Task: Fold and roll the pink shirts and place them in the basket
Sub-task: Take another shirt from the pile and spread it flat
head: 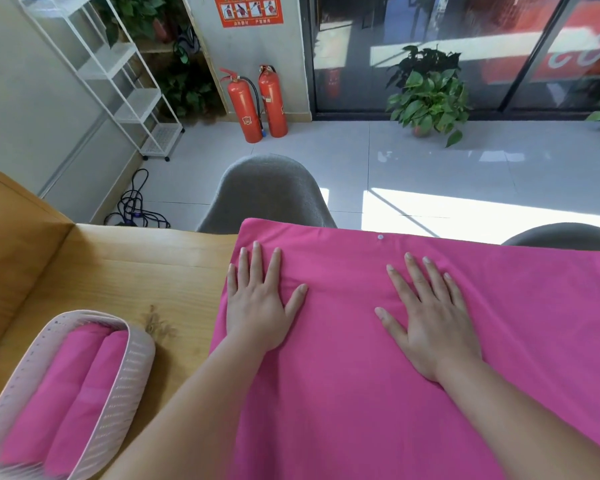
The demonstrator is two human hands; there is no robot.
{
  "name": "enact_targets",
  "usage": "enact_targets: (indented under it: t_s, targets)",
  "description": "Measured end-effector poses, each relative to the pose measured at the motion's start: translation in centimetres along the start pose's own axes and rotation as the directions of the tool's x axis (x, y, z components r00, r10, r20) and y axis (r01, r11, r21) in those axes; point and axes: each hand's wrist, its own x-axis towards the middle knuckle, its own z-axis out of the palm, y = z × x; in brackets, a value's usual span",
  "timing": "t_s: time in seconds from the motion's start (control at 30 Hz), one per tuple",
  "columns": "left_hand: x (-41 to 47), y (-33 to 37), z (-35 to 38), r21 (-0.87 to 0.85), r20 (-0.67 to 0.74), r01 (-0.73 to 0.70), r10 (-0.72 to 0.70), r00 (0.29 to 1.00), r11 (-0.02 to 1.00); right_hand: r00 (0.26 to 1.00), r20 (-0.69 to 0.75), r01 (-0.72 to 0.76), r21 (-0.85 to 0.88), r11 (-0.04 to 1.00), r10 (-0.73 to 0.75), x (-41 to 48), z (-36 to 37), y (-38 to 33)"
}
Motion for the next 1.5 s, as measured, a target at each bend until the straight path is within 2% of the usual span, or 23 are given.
enact_targets:
  t_s: [0.27,0.37,0.43,0.5,0.53,0.57,0.63,0.7,0.8,0.87,0.93,1.03,1.17,1.3,1.4,1.5]
  targets:
    - [2.0,0.1,0.1,-0.001,0.004,0.026,-0.026,1.0,1.0,0.999,-0.024,0.037,-0.002,0.999,-0.037,3.0,0.0,0.7]
    - [2.2,0.0,0.1,-0.096,-0.031,0.141,-0.144,0.989,0.985,0.997,-0.074,0.025,0.068,0.997,-0.02,2.9,-0.2,0.7]
    - [1.3,-0.3,-0.5,-0.209,-0.135,0.203,-0.234,0.963,0.957,0.988,-0.153,0.037,0.106,0.994,-0.02,2.4,-0.4,0.7]
    - [-1.2,-0.5,-0.9,-0.244,-0.273,0.141,-0.207,0.94,0.96,0.982,-0.184,0.055,0.107,0.993,-0.035,2.2,-0.4,0.7]
    - [-3.1,-0.7,-1.0,-0.244,-0.29,0.097,-0.168,0.942,0.965,0.984,-0.174,0.056,0.12,0.991,-0.035,2.2,-0.4,0.7]
    - [-5.4,-0.9,-0.9,-0.241,-0.266,0.062,-0.127,0.956,0.968,0.986,-0.163,0.053,0.135,0.989,-0.03,2.3,-0.4,0.7]
    - [-9.9,-1.7,-0.1,-0.194,-0.133,0.047,-0.073,0.988,0.98,0.988,-0.156,0.031,0.134,0.99,-0.01,2.4,-0.2,0.7]
    - [-12.3,-3.0,0.6,-0.059,-0.027,0.039,-0.041,0.999,0.997,0.992,-0.123,0.014,0.07,0.997,-0.006,2.5,-0.3,0.6]
    - [-11.7,-3.7,1.0,0.058,0.055,0.037,-0.04,0.998,0.998,1.0,0.008,-0.022,-0.055,0.998,0.023,2.5,-1.1,-0.5]
    - [-10.2,-3.1,0.3,0.112,0.105,0.046,-0.057,0.993,0.993,0.999,0.022,-0.039,-0.079,0.996,0.041,1.7,-1.8,-1.8]
    - [-9.9,-2.3,-0.6,0.12,0.109,0.081,-0.094,0.99,0.99,0.997,-0.051,-0.06,-0.016,0.998,0.059,-1.0,-2.0,-3.3]
    - [-13.8,-0.6,-1.9,0.017,0.037,0.096,-0.097,0.995,0.995,0.99,-0.142,-0.017,0.06,0.998,0.025,-8.1,-0.8,-5.4]
    - [-26.9,-0.1,-1.7,-0.12,0.029,0.1,-0.097,0.995,0.988,0.992,-0.113,0.063,0.072,0.995,-0.055,-19.9,1.8,-7.3]
    - [-39.2,-5.0,0.7,-0.108,0.094,0.129,-0.12,0.988,0.986,0.997,-0.06,0.05,0.068,0.996,-0.046,-29.5,3.5,-8.1]
    - [-42.7,-8.7,1.1,-0.079,0.107,0.066,-0.057,0.993,0.995,1.0,-0.025,0.0,0.072,0.997,0.002,-34.3,3.7,-8.5]
    - [-43.4,-9.6,-0.2,-0.076,0.105,0.066,-0.058,0.993,0.995,0.999,-0.016,-0.029,0.045,0.999,0.03,-38.8,3.9,-8.9]
